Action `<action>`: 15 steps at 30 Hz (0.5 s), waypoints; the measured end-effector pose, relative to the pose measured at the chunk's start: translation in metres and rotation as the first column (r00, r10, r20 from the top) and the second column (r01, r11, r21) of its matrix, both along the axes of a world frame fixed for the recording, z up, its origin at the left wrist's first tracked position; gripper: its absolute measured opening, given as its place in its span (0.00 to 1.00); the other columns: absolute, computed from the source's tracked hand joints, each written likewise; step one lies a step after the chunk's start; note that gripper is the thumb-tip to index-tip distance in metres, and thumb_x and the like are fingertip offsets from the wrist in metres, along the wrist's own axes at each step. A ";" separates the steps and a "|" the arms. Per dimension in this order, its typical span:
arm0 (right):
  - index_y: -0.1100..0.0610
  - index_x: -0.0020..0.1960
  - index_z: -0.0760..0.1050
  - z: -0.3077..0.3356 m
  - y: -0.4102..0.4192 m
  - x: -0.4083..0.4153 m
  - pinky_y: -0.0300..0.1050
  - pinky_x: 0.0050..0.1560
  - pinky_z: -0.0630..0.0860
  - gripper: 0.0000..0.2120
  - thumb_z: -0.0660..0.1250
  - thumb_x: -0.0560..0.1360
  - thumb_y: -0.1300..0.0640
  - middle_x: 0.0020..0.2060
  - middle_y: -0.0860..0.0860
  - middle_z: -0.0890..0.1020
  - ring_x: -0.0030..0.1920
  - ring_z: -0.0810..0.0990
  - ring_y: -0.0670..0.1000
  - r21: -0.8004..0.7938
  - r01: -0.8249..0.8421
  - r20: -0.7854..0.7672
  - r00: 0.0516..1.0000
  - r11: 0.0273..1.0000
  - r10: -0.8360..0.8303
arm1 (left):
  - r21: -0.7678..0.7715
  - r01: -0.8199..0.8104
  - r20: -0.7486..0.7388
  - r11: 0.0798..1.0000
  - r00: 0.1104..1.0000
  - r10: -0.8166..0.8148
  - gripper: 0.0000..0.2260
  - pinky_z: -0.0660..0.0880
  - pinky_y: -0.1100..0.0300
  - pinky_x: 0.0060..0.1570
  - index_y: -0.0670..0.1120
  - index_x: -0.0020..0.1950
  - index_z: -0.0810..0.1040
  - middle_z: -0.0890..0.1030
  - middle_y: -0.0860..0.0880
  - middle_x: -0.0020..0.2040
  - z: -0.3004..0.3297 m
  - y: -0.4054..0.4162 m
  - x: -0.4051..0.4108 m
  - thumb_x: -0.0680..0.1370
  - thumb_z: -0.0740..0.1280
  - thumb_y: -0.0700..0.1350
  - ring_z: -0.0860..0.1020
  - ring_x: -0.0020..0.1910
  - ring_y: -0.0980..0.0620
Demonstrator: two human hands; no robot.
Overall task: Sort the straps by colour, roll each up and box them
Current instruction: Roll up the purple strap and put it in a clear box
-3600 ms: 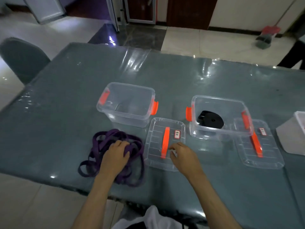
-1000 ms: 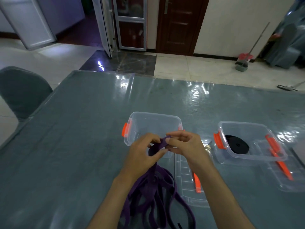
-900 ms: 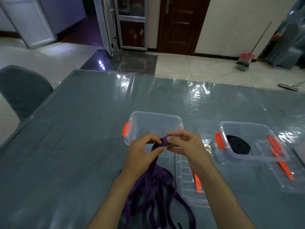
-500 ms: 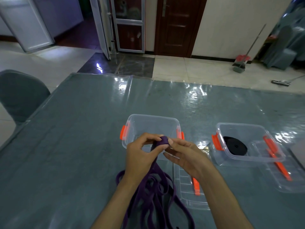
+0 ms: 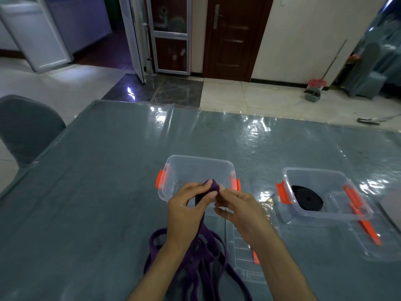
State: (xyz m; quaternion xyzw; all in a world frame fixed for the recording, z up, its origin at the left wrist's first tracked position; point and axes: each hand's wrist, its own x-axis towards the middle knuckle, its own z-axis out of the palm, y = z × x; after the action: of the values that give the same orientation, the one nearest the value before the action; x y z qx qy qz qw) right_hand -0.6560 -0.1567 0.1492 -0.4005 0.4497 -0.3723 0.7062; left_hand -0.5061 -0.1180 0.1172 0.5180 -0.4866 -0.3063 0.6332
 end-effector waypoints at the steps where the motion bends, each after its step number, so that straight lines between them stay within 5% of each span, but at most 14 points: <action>1: 0.54 0.51 0.89 0.001 0.000 0.001 0.38 0.49 0.82 0.11 0.70 0.81 0.51 0.44 0.52 0.88 0.44 0.85 0.46 -0.062 0.008 -0.061 0.998 0.998 -0.012 | 0.007 0.000 0.010 1.000 1.000 -0.001 0.13 0.81 0.60 0.59 0.56 0.61 0.86 0.87 0.58 0.56 0.000 0.000 0.000 0.78 0.76 0.46 0.84 0.59 0.52; 6: 0.50 0.59 0.87 0.015 -0.005 -0.005 0.41 0.51 0.83 0.10 0.74 0.78 0.53 0.51 0.51 0.89 0.50 0.89 0.53 -0.386 0.005 -0.115 0.992 0.922 -0.053 | 0.004 0.078 -0.033 0.997 0.996 -0.078 0.12 0.81 0.58 0.61 0.54 0.64 0.85 0.87 0.56 0.58 0.008 0.001 0.002 0.81 0.72 0.46 0.84 0.61 0.50; 15: 0.55 0.61 0.80 0.019 -0.004 -0.011 0.53 0.52 0.86 0.14 0.77 0.76 0.60 0.52 0.58 0.84 0.50 0.88 0.60 -0.488 0.040 0.015 0.999 0.872 -0.037 | 0.038 0.376 -0.033 0.926 0.927 -0.374 0.14 0.78 0.63 0.59 0.56 0.66 0.85 0.83 0.52 0.58 0.035 -0.011 0.022 0.81 0.70 0.46 0.82 0.60 0.50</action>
State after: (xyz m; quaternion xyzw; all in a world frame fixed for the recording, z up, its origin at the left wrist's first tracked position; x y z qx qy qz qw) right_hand -0.6672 -0.1611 0.1687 -0.5555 0.3472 -0.4888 0.5761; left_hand -0.4838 -0.1291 0.1527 0.4254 -0.5617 -0.4389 0.5576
